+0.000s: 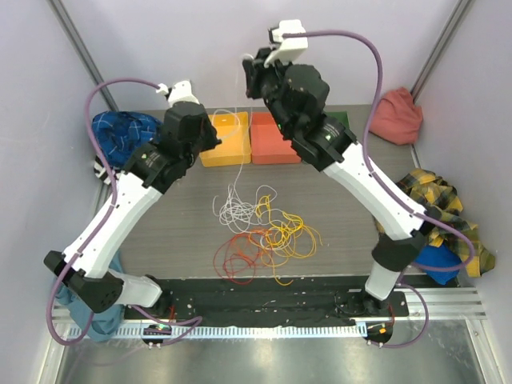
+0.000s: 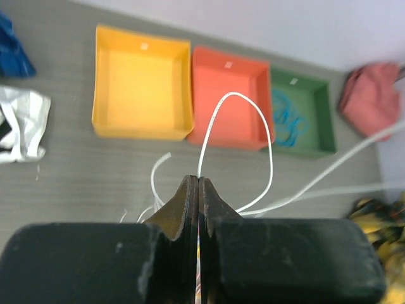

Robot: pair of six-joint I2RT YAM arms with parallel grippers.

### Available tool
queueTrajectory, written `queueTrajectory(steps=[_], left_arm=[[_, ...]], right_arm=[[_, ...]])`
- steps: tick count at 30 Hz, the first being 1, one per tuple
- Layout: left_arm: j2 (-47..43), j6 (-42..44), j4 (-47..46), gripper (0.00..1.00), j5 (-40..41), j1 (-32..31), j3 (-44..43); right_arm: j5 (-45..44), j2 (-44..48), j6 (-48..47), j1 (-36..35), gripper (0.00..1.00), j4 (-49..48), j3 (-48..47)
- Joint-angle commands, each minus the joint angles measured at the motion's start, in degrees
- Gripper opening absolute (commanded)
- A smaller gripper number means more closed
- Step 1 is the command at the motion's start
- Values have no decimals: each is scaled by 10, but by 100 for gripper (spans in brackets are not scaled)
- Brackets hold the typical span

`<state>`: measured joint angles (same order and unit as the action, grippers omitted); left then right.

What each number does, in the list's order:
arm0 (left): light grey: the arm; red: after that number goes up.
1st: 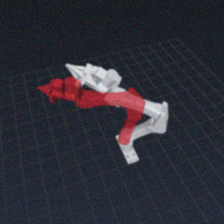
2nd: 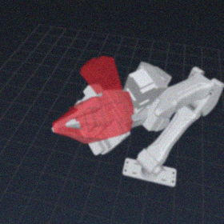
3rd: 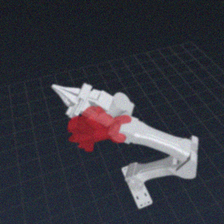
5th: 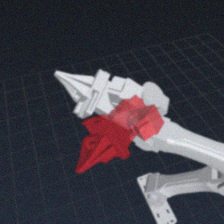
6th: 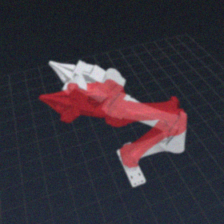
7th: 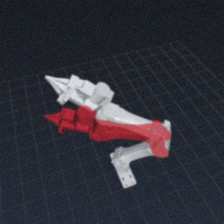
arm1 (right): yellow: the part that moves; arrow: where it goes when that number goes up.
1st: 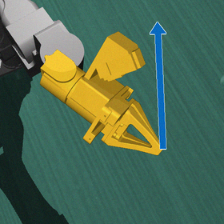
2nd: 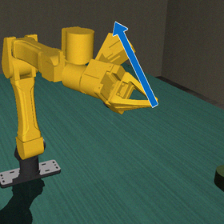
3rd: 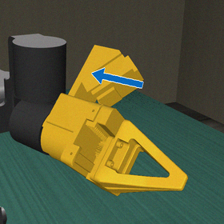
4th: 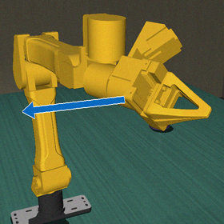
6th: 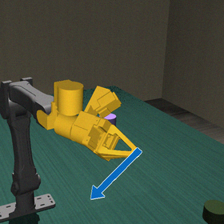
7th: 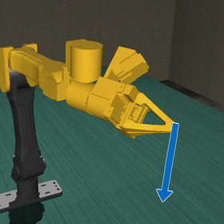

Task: Untangle the cables

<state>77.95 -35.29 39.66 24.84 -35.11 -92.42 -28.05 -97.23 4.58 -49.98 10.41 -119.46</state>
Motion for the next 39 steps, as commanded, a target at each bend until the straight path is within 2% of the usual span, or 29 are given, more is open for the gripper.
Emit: queueTrajectory(steps=[1, 4, 7, 8, 9, 11, 12, 13, 16, 21, 29, 35, 39], left_arm=[[-8, 15, -28, 3, 36, 2, -29], [-28, 18, -36, 4, 64, 2, 9], [-52, 18, -56, 6, 86, 5, 47], [-55, 16, -58, 9, 90, 7, 65], [-59, 15, -58, 14, 88, 10, 74], [-55, 13, -51, 35, 81, 14, 93], [-53, 14, -49, 50, 70, 15, 99], [-50, 14, -48, 57, 65, 16, 104], [-39, 9, -42, 72, 57, 16, 126], [-19, -16, -28, 86, 54, 15, 148], [-30, -37, -41, 88, 39, 16, 204], [-69, -86, -9, 87, 64, 36, 281], [-90, -105, -12, 85, 2, 60, 348]], right_arm=[[27, -30, -41, -4, 1, 30, -146], [27, -18, -42, -2, 1, 5, -117], [34, 24, -52, -1, 1, -59, -20], [42, 37, -53, -2, 1, -120, 31], [47, 45, -54, -2, 1, -142, 43], [47, 50, -62, -1, 1, -152, 13], [47, 50, -73, -2, 1, -153, -1], [46, 56, -80, -2, 1, -156, -20], [37, 62, -105, -2, 1, -139, -60], [1, 73, -152, -1, 1, -135, -64], [-6, 46, -207, 12, 1, -179, -144], [-27, 32, -201, 26, 1, -181, -104], [-25, 6, -181, 44, 1, -180, -104]])
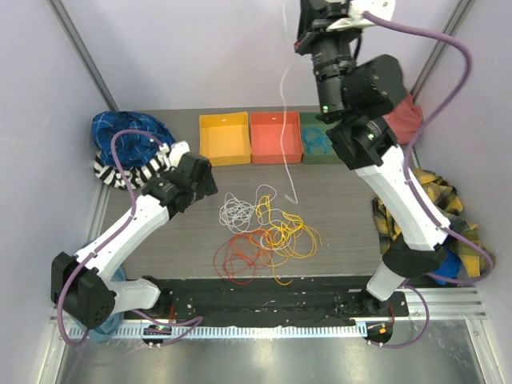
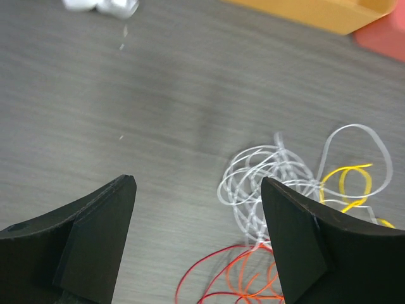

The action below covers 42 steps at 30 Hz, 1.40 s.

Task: Untangle the cables

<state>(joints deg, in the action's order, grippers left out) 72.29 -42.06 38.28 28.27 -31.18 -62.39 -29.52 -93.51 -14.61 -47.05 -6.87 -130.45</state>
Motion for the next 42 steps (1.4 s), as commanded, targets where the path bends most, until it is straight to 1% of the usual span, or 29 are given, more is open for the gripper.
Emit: queueTrajectory(steps=[1, 2, 5, 8, 9, 13, 15, 21, 23, 26, 32, 37, 40, 42], left_arm=[[-36, -41, -1, 84, -42, 23, 61], [-47, -46, -7, 84, -49, 23, 86], [-61, -59, -25, 83, -75, 24, 119], [-66, -71, -31, 83, -102, 24, 132], [-68, -76, -32, 82, -110, 24, 140], [-74, -96, -49, 81, -148, 24, 165], [-79, -108, -58, 80, -160, 24, 178], [-124, -142, -92, 78, -170, 24, 241], [-142, -154, -107, 77, -175, 24, 270], [-148, -159, -121, 77, -183, 24, 289], [-131, -150, -127, 76, -185, 24, 293], [-111, -142, -134, 76, -183, 24, 286], [-93, -139, -135, 76, -185, 24, 277], [-84, -140, -138, 76, -190, 24, 274]], right_arm=[[-10, -46, 15, 18, 1, -9, 3], [-12, -54, 27, 27, 1, -10, 2], [-12, -85, 70, 53, 1, -15, -6], [0, -117, 113, 72, 1, -7, -23], [14, -125, 139, 81, 1, -4, -31], [44, -173, 192, 95, 1, -1, -69], [50, -202, 205, 100, 1, -13, -84], [71, -265, 239, 115, 1, -78, -85], [74, -297, 245, 117, 1, -88, -88], [74, -336, 252, 122, 1, -91, -98], [47, -377, 255, 131, 1, -95, -83], [-5, -392, 268, 158, 1, -94, -53], [-33, -414, 296, 187, 1, -56, -60], [-31, -432, 303, 200, 1, -25, -71]])
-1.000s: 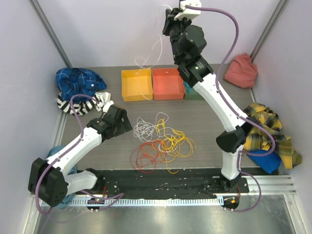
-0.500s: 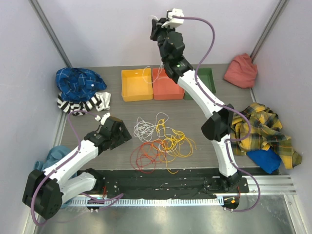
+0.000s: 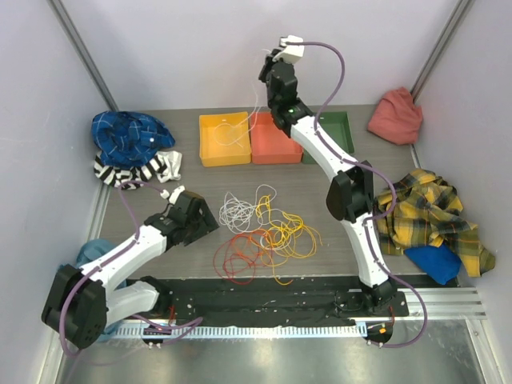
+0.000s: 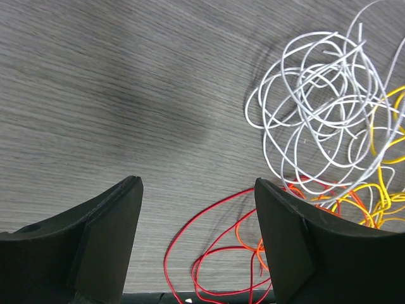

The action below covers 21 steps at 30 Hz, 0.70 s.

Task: Untangle the cables

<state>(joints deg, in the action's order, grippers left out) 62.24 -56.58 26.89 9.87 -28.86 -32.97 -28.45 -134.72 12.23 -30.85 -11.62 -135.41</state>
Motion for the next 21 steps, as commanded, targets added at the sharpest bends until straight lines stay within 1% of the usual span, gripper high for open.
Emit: queueTrajectory(steps=[1, 3, 5, 7, 10, 17, 21], left_arm=[[24, 4, -25, 76, -8, 1, -22], [32, 2, -32, 76, -17, -1, -23], [42, -2, -35, 75, -22, -1, -22], [48, -5, -38, 75, -24, -1, -23], [46, -7, -36, 74, -25, -1, -19], [-6, -21, -19, 74, -9, -2, 0], [-61, -29, 0, 75, 16, -3, 7]], right_arm=[[-29, -23, 33, 45, 1, 25, -15], [-14, -27, 31, 47, 1, 22, 9], [25, -31, 38, 47, 1, 23, 17], [51, -37, 46, 43, 1, 22, 16], [65, -47, 32, 25, 1, 13, -2], [124, -51, 51, -18, 1, 15, -41], [132, -64, 65, -47, 1, 24, -45]])
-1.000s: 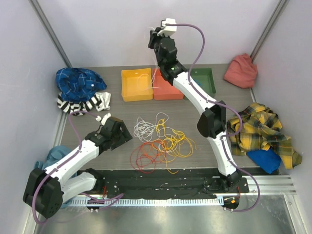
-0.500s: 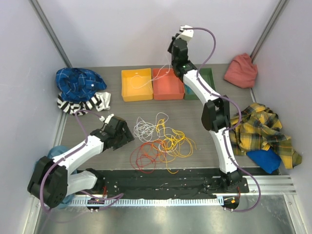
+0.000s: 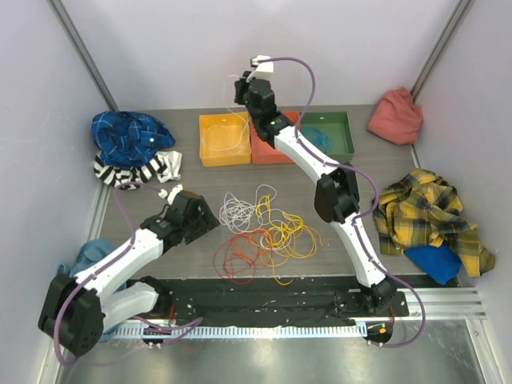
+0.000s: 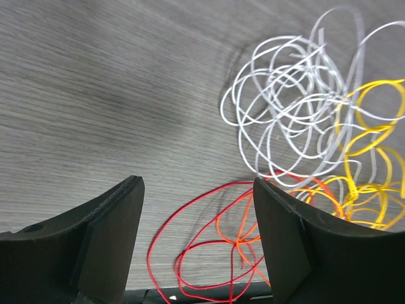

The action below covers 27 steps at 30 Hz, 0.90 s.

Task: Untangle the cables

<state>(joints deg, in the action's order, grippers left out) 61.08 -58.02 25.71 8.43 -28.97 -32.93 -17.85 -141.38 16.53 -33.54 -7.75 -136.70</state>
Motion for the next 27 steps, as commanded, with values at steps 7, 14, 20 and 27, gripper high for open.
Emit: queueTrajectory(steps=[7, 14, 20, 27], left_arm=[[-80, -10, 34, 76, 44, -2, 9], [-69, -3, 29, 79, 37, -2, 2], [-62, 3, 26, 79, 47, -2, -13], [24, 30, 7, 79, 56, -1, -75]], right_arm=[[52, -64, 63, -28, 35, 27, -75], [32, -52, 53, -33, 100, 34, -76], [-45, 98, 39, -36, 100, -27, 84], [-91, 368, 64, -70, 100, -48, 427]])
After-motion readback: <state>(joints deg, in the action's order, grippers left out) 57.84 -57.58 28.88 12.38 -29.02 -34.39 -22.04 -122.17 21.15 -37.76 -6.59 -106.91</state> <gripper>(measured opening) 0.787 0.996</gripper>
